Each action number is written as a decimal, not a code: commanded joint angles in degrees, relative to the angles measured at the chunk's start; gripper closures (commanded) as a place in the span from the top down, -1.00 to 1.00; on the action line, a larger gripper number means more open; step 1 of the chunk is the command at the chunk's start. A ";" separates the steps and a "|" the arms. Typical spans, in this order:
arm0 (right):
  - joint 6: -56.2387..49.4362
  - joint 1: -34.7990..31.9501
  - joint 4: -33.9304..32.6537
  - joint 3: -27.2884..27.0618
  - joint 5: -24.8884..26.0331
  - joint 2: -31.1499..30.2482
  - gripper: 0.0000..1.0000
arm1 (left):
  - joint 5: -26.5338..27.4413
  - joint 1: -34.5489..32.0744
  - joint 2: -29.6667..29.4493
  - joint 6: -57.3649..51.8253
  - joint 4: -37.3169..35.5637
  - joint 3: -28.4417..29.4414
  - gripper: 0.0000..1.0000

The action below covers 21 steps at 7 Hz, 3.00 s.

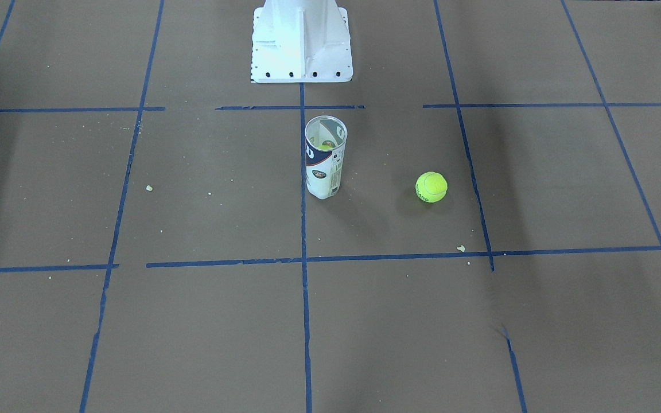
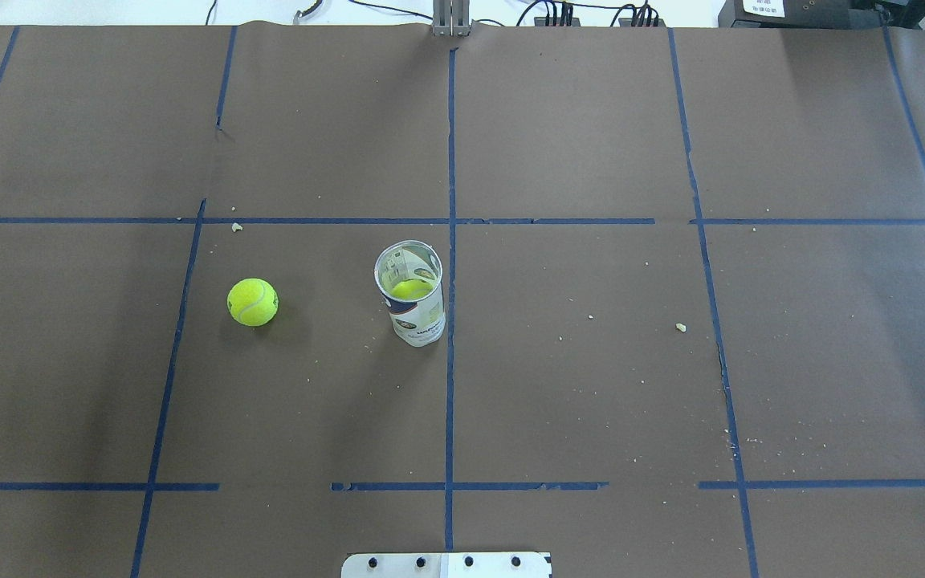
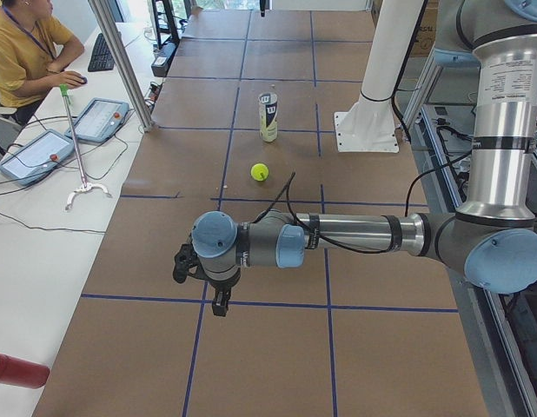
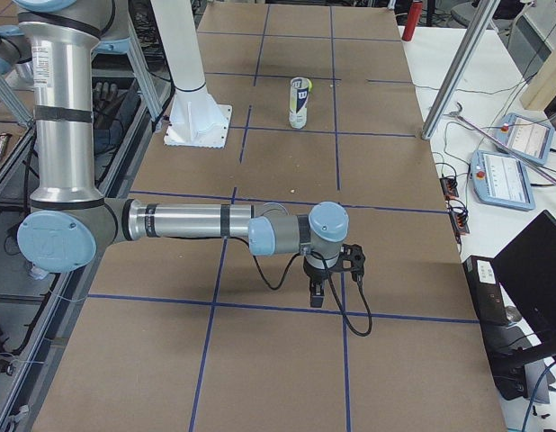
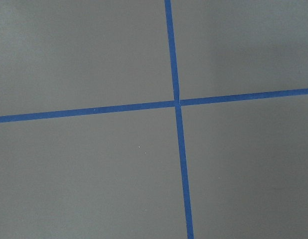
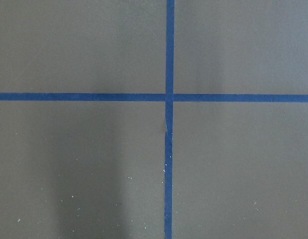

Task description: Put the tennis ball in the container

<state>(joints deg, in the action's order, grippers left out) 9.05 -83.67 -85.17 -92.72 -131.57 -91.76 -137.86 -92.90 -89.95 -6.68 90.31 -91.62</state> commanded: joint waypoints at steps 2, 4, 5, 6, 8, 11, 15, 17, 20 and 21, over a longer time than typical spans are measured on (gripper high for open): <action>0.00 0.00 0.00 0.00 0.00 0.00 1.00 | 0.04 0.00 0.30 -0.44 0.04 -0.93 1.00; 0.00 0.09 0.00 0.00 0.00 0.00 1.00 | 0.04 0.00 0.47 -0.43 0.57 -0.84 1.00; 0.00 0.00 0.00 0.00 0.00 0.00 1.00 | -0.04 0.00 0.56 -0.61 0.75 -1.45 1.00; 0.00 0.00 0.00 0.00 0.00 0.00 1.00 | 0.04 0.61 0.65 -0.70 0.66 -0.76 1.00; 0.00 0.00 0.00 0.00 0.00 0.00 1.00 | -0.40 10.77 0.21 7.31 3.37 -7.04 1.00; 0.00 0.00 0.00 0.00 0.00 0.00 1.00 | 1.00 25.09 -0.75 43.28 18.63 -15.15 1.00; 0.00 0.00 0.00 0.00 0.00 0.00 1.00 | 18.89 46.71 -8.55 72.27 20.27 -17.29 1.00; 0.00 0.00 0.00 0.00 0.00 0.00 1.00 | 23.32 50.01 -19.67 74.00 10.29 -11.33 1.00; 0.00 0.00 0.00 0.00 0.00 0.00 1.00 | 25.18 52.64 -20.79 74.35 9.89 -10.42 1.00; 0.00 0.00 0.00 0.00 0.00 0.00 1.00 | 25.18 53.95 -20.97 75.66 10.24 -9.37 1.00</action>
<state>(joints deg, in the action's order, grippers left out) 9.05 -83.67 -85.17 -92.72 -131.57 -91.78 -112.80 -40.29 -110.57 67.91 100.37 -101.95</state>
